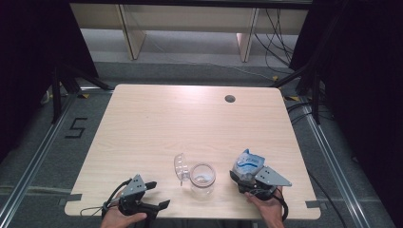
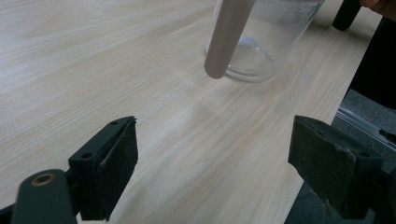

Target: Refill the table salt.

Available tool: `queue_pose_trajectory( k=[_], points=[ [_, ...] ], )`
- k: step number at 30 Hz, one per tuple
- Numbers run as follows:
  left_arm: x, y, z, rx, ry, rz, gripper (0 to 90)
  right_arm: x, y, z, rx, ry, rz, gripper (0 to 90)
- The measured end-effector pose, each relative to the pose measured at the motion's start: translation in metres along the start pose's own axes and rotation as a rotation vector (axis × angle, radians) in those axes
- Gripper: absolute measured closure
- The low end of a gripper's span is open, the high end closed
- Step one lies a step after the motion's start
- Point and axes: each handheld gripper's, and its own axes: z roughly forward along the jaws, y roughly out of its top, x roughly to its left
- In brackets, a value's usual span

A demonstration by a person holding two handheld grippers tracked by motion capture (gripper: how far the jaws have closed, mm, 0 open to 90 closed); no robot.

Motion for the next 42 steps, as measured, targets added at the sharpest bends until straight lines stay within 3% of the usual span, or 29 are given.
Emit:
queue_pose_trajectory(
  k=[1,4,5,6,8,9,10,12,14,16,18,25,26,27,29,31,32,33,37,38,40,42],
  points=[
    [-0.001,0.0,0.0,0.0,0.002,-0.016,15.3,0.0,0.0,0.0,-0.001,-0.001,-0.001,37.9],
    [-0.001,0.0,0.0,-0.007,-0.001,-0.012,15.3,0.002,0.0,-0.001,0.005,-0.003,0.039,40.3],
    [-0.002,0.0,0.0,-0.011,-0.001,-0.02,15.3,0.001,0.001,0.0,0.006,0.006,0.023,40.7],
    [-0.001,0.001,-0.001,-0.006,0.0,-0.003,15.3,0.002,0.001,-0.001,0.021,0.014,0.024,41.3],
    [0.0,0.001,-0.001,-0.005,-0.002,0.006,15.3,0.004,0.002,-0.001,0.015,-0.009,0.018,42.4],
    [0.0,0.001,-0.001,-0.007,-0.004,0.006,15.3,0.002,0.002,-0.002,0.019,-0.01,-0.016,42.8],
    [-0.001,0.001,0.0,-0.005,-0.002,-0.016,15.3,0.003,0.002,0.0,0.001,-0.006,-0.01,43.4],
    [0.0,0.001,-0.001,-0.005,-0.004,0.01,15.3,0.003,0.003,-0.002,0.02,-0.019,-0.015,44.0],
    [-0.002,0.001,-0.001,-0.007,0.0,-0.015,15.3,0.003,0.004,-0.001,0.015,-0.024,-0.024,44.4],
    [0.0,0.001,-0.001,-0.006,-0.002,0.005,15.3,0.004,0.005,-0.001,0.041,-0.029,-0.02,44.6],
    [0.0,0.001,0.0,-0.016,-0.005,-0.002,15.3,0.002,0.008,0.001,0.035,-0.044,-0.095,44.7],
    [0.0,0.001,-0.002,-0.007,0.005,0.0,15.3,0.005,0.018,0.01,0.015,-0.031,-0.18,45.0],
    [0.001,0.001,-0.003,-0.005,0.009,0.0,15.3,0.003,0.021,0.012,0.028,-0.021,-0.213,44.9],
    [0.001,0.001,-0.003,-0.005,0.009,0.0,15.3,0.003,0.021,0.012,0.028,-0.021,-0.213,44.9],
    [0.001,0.001,-0.003,-0.013,0.001,0.001,15.3,0.001,0.026,0.015,0.005,-0.024,-0.27,45.0],
    [0.0,0.001,-0.003,-0.014,0.005,-0.022,15.3,-0.001,0.028,0.016,0.007,-0.017,-0.284,45.0],
    [0.001,0.0,-0.002,-0.021,0.003,-0.005,15.3,-0.001,0.032,0.018,0.005,-0.016,-0.308,45.0],
    [0.001,0.0,-0.002,-0.026,0.0,-0.007,15.3,-0.001,0.032,0.018,0.005,-0.016,-0.308,45.0],
    [0.001,0.0,-0.004,-0.017,0.006,-0.014,15.3,-0.002,0.038,0.024,0.004,-0.035,-0.386,45.2],
    [0.001,-0.001,-0.004,-0.018,0.002,-0.012,15.3,0.0,0.039,0.025,-0.002,-0.037,-0.367,45.2],
    [0.0,-0.002,-0.005,-0.01,0.003,-0.012,15.3,-0.004,0.041,0.027,-0.005,-0.052,-0.418,45.3],
    [0.001,-0.003,-0.006,-0.018,-0.003,-0.012,15.3,-0.003,0.041,0.03,0.02,-0.054,-0.415,45.4]
  ],
)
